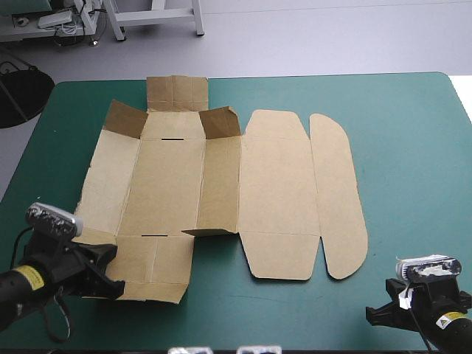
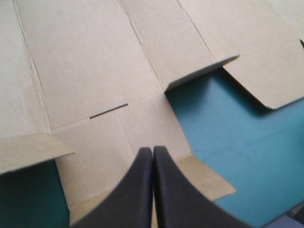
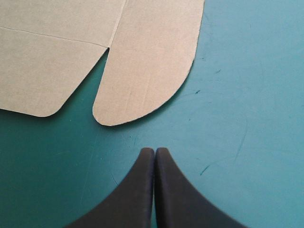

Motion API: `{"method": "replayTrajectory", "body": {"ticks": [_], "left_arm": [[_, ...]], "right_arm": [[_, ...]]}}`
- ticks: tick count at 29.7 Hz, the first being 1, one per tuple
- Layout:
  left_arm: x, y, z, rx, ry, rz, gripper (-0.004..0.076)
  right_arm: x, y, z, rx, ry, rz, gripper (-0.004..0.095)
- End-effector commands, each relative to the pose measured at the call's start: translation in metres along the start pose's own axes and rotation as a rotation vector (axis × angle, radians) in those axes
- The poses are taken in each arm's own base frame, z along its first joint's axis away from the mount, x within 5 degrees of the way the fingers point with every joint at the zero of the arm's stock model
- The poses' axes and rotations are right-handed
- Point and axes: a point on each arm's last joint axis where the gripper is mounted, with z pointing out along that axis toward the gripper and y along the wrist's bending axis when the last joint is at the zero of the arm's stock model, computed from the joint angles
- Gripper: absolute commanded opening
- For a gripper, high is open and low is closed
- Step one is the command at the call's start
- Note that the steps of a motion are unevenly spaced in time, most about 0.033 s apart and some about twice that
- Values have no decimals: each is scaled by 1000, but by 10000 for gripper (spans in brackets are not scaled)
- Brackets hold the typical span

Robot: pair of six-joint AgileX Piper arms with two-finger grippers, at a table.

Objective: Fold the box

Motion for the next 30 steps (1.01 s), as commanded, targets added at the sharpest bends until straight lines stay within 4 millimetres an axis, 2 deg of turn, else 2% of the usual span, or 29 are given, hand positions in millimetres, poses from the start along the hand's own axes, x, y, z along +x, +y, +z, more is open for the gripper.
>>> {"method": "replayTrajectory", "body": {"ticks": [1, 9, 13, 18, 22, 25, 30], "left_arm": [[-34, 1, 10, 6, -69, -7, -9], [-80, 23, 57, -136, -108, -6, -9], [-95, 39, 80, -188, -79, -35, -9], [-105, 90, 105, -294, -19, -182, -9], [-104, 136, 110, -303, -20, -309, -9], [-97, 168, 110, -262, -49, -424, -9], [-69, 222, 108, -232, -37, -595, -9]], "right_arm": [[-10, 0, -5, 6, -66, -7, -13], [-10, 0, -5, 3, -60, -7, -13], [-10, 0, -5, 5, -60, -8, -13], [-10, 0, -5, 5, -60, -8, -13], [-10, 0, -5, 5, -60, -8, -13], [-10, 0, -5, 5, -60, -8, -13], [-10, 0, -5, 5, -60, -8, -13]]}}
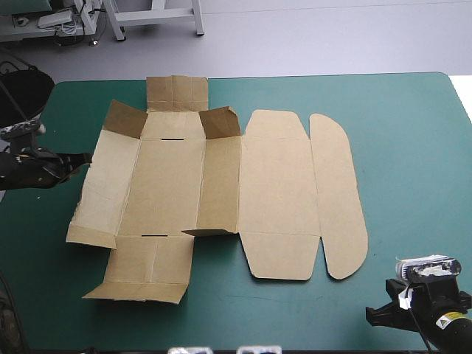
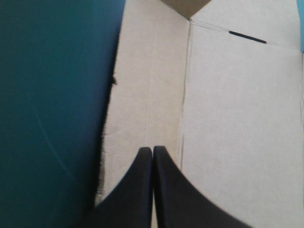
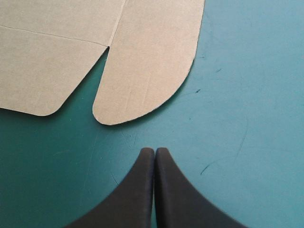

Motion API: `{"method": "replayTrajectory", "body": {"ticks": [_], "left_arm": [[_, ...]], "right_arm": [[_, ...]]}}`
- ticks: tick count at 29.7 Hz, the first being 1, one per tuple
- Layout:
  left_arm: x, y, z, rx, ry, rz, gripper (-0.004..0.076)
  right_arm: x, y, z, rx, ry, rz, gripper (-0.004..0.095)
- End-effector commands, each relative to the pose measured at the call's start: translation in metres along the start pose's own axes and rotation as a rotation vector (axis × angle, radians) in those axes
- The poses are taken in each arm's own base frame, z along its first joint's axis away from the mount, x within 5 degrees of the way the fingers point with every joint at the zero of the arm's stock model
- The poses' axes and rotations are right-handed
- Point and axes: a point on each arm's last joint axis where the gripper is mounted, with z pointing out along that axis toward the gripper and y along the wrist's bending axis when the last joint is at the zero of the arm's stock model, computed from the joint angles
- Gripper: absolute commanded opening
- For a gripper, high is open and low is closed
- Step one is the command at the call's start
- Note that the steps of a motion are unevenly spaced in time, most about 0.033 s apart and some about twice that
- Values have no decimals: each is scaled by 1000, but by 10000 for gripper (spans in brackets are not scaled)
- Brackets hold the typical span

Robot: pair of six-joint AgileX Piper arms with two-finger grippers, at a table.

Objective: Fold the box

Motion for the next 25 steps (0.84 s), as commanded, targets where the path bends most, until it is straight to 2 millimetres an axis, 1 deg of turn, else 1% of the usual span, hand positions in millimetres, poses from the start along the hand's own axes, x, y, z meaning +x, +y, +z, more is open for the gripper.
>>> {"method": "replayTrajectory", "body": {"ticks": [1, 4, 7, 11, 16, 18, 20, 22, 25], "left_arm": [[-10, 27, -7, 37, -54, -90, -9], [-3, 52, 1, 30, 19, -133, -9], [4, 65, 9, 63, 95, -110, -9], [11, 68, 18, 113, 172, -44, -9], [10, 69, 19, 107, 164, -32, -6], [10, 69, 19, 106, 161, -21, 9], [10, 69, 19, 110, 158, -21, 48], [9, 68, 19, 118, 155, -6, 112], [10, 67, 19, 130, 158, 24, 266]], "right_arm": [[-10, 0, -5, 6, -63, -8, -13], [-10, 0, -5, 6, -63, -8, -13], [-10, 0, -5, 6, -63, -8, -13], [-10, 0, -5, 7, -65, -8, -13], [-10, 0, -5, 7, -65, -8, -13], [-10, 0, -5, 7, -65, -8, -13], [-10, 0, -5, 7, -65, -8, -13], [-10, 0, -5, 7, -65, -8, -13], [-10, 0, -5, 7, -65, -8, -13]]}}
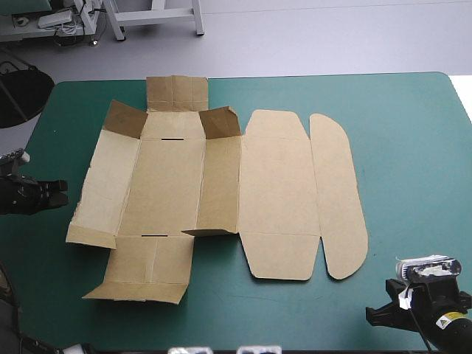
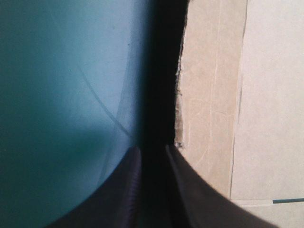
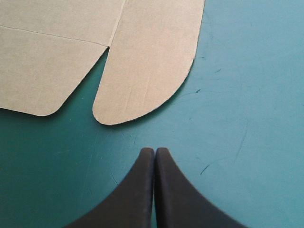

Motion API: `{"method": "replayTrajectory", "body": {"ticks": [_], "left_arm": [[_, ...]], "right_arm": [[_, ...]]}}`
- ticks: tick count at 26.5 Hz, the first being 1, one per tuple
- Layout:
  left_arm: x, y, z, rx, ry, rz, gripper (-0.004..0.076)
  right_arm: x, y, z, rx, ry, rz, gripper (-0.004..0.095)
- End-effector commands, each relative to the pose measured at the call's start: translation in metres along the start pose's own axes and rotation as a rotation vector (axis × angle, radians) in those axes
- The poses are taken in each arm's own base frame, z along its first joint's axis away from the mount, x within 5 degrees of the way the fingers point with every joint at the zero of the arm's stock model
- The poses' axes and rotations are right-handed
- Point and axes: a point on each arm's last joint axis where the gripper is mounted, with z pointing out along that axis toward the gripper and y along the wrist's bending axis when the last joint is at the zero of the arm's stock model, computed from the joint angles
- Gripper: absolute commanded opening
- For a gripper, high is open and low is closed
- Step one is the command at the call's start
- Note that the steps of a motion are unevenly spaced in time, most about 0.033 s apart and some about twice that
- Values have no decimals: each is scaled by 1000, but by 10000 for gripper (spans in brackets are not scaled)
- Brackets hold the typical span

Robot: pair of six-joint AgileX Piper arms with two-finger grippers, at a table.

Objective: Fold the box

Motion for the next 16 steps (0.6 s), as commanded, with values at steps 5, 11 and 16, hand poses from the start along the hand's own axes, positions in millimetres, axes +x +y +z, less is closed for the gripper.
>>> {"method": "replayTrajectory", "body": {"ticks": [5, 11, 16], "left_arm": [[-13, -19, -16, 115, -126, 44, 479], [-11, -14, 4, 228, -45, -21, 480], [-12, -13, 30, 275, 35, -35, 452]], "right_arm": [[-10, 0, -5, 7, -65, -8, -13], [-10, 0, -5, 7, -67, -8, -13], [-10, 0, -5, 7, -67, -8, -13]]}}
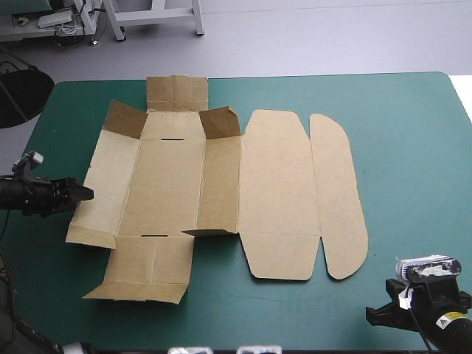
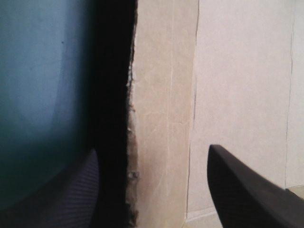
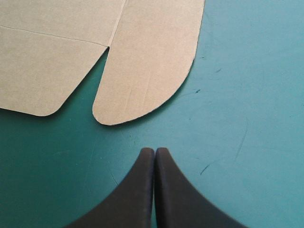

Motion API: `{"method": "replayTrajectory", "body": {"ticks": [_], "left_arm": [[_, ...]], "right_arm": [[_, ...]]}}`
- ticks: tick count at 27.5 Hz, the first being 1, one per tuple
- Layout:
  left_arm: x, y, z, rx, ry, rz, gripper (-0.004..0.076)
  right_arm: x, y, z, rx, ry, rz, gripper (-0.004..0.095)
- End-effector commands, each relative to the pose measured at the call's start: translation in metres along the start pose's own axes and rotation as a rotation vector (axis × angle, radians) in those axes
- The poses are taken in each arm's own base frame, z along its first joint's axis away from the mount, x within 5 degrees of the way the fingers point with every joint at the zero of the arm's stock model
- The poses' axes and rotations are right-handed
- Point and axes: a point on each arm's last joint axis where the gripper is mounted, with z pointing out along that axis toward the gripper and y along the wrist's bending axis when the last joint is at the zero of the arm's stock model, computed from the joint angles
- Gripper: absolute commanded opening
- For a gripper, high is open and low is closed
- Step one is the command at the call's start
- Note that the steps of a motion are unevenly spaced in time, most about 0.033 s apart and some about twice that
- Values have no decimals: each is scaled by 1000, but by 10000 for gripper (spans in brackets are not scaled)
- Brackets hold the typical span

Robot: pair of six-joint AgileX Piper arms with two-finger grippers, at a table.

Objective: Fold the box

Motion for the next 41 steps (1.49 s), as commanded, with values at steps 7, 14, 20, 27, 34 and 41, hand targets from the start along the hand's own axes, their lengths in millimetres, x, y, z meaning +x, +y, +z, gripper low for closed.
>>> {"method": "replayTrajectory", "body": {"ticks": [7, 14, 20, 27, 34, 41], "left_arm": [[-12, -48, 40, 99, 92, 148, 452], [-8, -65, 62, -11, 178, 303, 285], [-6, -77, 72, -12, 214, 355, -9], [-11, -109, 73, 35, 271, 471, -9], [-33, -156, 61, -95, 309, 750, -9], [-41, -228, 59, -289, 295, 1145, -9]], "right_arm": [[-10, 0, -5, 7, -65, -8, -13], [-10, 0, -5, 5, -61, -8, -13], [-10, 0, -5, 8, -63, -9, -13], [-10, 0, -5, 8, -63, -9, -13], [-10, 0, -5, 8, -63, -9, -13], [-10, 0, -5, 7, -60, -9, -13]]}}
